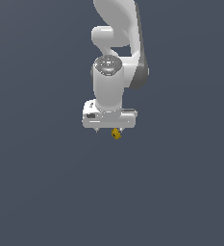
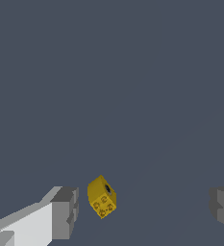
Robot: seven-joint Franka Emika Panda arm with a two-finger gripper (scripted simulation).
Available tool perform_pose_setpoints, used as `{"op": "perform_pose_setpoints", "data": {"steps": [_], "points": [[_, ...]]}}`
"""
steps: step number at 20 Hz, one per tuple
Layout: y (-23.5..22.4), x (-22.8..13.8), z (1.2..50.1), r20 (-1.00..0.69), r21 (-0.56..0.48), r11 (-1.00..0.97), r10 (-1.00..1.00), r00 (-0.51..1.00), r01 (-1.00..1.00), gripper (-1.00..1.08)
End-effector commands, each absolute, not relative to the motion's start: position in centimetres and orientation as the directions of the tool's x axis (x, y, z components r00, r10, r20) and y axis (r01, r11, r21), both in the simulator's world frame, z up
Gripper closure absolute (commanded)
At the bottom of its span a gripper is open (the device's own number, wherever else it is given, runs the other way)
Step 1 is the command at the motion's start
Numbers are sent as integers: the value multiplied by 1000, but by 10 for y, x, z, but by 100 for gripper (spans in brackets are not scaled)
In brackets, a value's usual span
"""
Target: Pick up the object and move it to a goal position.
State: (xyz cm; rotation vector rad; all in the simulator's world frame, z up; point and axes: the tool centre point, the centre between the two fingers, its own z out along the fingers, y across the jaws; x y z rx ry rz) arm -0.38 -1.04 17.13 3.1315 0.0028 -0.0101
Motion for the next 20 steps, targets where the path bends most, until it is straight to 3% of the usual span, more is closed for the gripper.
{"op": "perform_pose_setpoints", "data": {"steps": [1,20], "points": [[-10,-4,171,-6,10,-1000,2,1000,2,-92],[-10,-16,158,-35,15,-997,79,996,80,-92]]}}
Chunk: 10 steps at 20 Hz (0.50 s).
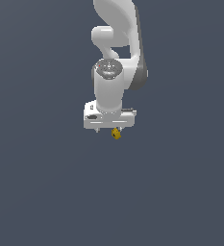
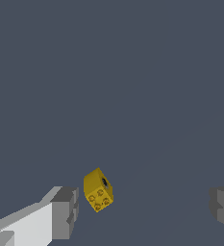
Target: Pick up the object and move it to a goal position.
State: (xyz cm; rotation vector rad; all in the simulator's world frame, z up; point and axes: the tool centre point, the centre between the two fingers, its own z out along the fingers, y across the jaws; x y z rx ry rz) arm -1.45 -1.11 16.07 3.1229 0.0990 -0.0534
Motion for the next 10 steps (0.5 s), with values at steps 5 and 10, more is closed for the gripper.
{"op": "perform_pose_setpoints", "data": {"steps": [5,10], "points": [[-6,-25,144,-31,13,-987,163,986,163,-92],[1,-38,124,-25,10,-959,283,959,283,-92]]}}
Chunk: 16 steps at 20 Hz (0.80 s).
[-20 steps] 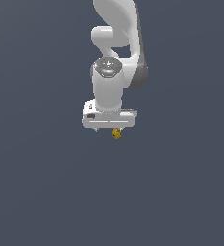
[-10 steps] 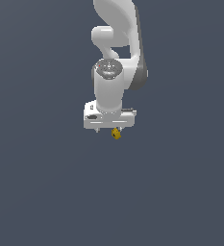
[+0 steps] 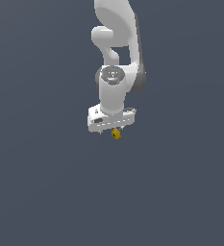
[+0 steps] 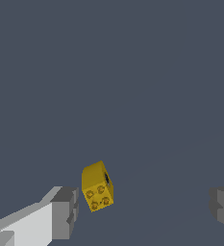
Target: Pick up the object and move it to a goal position.
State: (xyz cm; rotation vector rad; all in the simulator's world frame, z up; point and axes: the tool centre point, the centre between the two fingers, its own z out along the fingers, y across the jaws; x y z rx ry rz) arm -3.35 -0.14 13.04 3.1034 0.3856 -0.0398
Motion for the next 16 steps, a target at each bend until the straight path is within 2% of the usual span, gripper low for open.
{"op": "perform_pose_setpoints", "data": {"steps": [1,8,16], "points": [[2,-41,120,-24,9,-950,311,950,311,-92],[14,-65,92,-12,4,-873,487,873,487,-92],[22,-82,76,-2,1,-804,594,804,594,-92]]}}
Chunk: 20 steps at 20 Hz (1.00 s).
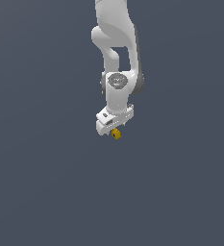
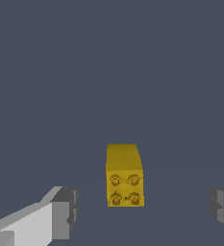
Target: Pick up the object and move it to a goal position.
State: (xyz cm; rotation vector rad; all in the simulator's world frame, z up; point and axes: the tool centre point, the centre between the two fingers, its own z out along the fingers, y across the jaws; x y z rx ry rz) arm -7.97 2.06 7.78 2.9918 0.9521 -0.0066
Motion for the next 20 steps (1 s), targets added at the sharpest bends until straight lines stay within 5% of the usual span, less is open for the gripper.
{"op": "perform_pose_setpoints", "data": {"steps": [1,20], "points": [[22,-83,74,-2,0,-799,601,799,601,-92],[24,-87,31,0,0,-787,616,787,616,-92]]}}
